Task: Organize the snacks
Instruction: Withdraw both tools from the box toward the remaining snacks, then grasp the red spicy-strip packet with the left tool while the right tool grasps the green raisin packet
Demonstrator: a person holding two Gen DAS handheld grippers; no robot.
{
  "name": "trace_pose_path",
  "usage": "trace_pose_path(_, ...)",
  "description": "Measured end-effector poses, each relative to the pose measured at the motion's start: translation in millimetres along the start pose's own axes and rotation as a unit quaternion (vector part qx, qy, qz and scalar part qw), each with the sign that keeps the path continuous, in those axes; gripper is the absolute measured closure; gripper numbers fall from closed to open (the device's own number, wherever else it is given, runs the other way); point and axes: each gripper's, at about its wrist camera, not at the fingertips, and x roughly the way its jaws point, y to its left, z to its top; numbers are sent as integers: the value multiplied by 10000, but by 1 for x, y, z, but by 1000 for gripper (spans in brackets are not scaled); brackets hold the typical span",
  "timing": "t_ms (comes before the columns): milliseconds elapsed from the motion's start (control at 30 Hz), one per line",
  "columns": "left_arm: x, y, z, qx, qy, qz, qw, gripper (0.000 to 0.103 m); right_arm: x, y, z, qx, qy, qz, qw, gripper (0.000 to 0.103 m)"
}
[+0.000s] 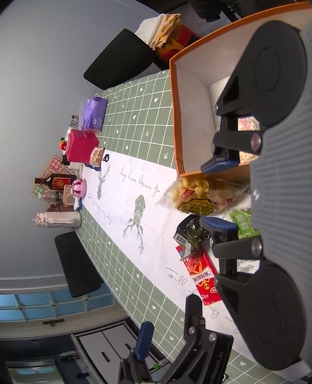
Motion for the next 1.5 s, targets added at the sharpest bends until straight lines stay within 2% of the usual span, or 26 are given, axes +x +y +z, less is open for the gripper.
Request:
trace_pose_path(133,9,15,-14,-158,53,6,9999,0,9,12,12,-132,400,-120,9990,51)
trace_pose_path(267,21,16,-23,-52,130,106,9998,0,20,31,13,-407,690,-161,9967,46)
trace_pose_path(400,27,12,-32,54,223,279,9993,0,34,41,-5,-654,623,-78,9959,46)
trace_pose_path(533,32,15,-40,-24,151,81,9999,0,46,47,-25,-1090,597,-8,9922,46)
trace_pose_path(700,54,19,-48,-106,100,-6,9999,0,55,41,-36,-1101,567,-5,9923,45)
trace_pose_path(867,76,35,-51,-586,157,29,9982,0,52,41,-38,-1004,423,104,9940,42)
trace_pose_path(967,88,42,-53,-832,228,50,9963,0,52,54,-42,-1252,415,204,9911,42)
trace_pose_path(1133,95,49,-57,-1164,178,-203,9928,0,64,73,-49,-1735,562,9,9832,42)
trace_pose_path(1367,102,41,-60,-914,284,-257,9951,0,80,81,-58,-2125,796,-202,9737,43)
trace_pose_path(1500,110,34,-63,-758,533,-242,9954,0,86,82,-60,-2096,913,-225,9733,42)
